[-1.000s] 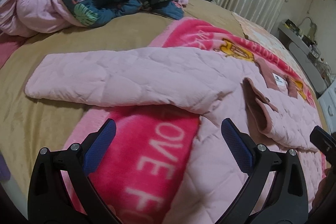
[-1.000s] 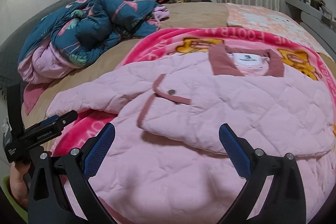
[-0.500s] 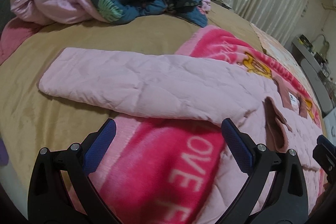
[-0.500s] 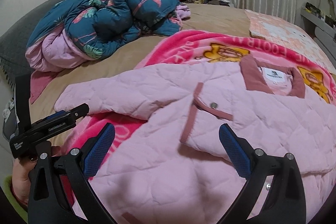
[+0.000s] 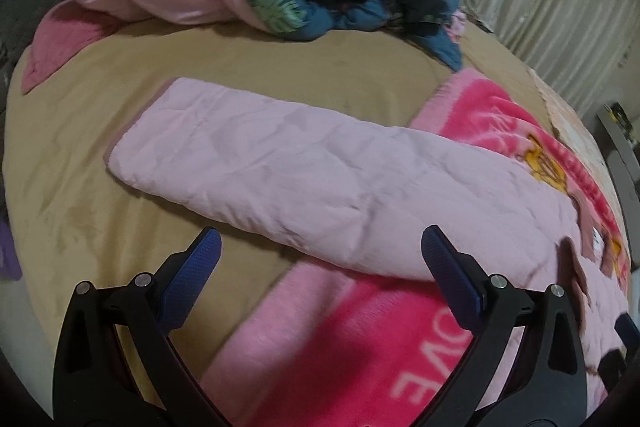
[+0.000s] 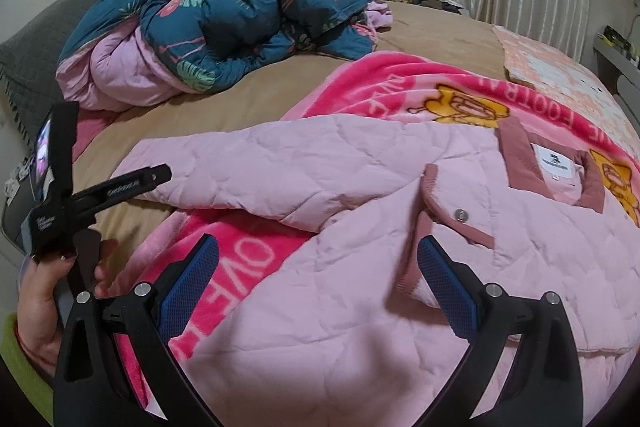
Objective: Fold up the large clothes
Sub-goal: 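Open the left tool and move it to the other sleeve cuff, then close the left tool on the brown-trimmed sleeve cuff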
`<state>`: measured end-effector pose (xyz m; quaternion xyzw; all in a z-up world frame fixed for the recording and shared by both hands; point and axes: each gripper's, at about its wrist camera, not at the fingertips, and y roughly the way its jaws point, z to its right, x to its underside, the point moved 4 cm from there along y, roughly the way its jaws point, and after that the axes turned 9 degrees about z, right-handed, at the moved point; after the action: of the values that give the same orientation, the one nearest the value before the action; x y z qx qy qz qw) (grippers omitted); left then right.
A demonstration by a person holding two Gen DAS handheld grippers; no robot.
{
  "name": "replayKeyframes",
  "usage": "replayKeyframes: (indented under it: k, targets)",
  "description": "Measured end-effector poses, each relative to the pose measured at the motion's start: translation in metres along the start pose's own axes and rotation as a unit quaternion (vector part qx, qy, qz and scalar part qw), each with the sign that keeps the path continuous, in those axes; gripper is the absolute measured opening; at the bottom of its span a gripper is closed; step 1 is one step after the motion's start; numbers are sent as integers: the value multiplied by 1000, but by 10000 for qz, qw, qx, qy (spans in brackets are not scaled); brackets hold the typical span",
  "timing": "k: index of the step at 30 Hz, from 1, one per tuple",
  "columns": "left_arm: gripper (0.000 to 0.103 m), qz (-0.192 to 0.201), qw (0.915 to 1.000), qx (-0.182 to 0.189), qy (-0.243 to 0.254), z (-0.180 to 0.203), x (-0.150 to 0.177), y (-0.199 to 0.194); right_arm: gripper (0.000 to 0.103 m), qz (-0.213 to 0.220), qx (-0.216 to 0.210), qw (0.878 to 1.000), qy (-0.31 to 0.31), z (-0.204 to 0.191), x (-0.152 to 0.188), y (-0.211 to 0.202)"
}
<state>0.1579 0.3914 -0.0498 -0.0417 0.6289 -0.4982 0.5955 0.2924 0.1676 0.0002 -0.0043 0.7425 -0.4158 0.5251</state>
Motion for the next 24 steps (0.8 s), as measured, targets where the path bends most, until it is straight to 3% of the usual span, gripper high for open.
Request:
replayKeyframes:
  k: [8, 17, 24]
  targets:
    - [94, -226, 9980, -330, -496, -29, -4, 30, 99, -162, -210, 9995, -175, -22, 2, 25]
    - [94, -672, 9869, -220, -1452, -58, 9, 67, 99, -277, -258, 9992, -130, -21, 10, 32]
    - [94, -337, 9830, -301, -1782, -74, -4, 75, 99, -225, 9, 9997, -23, 12, 13, 11]
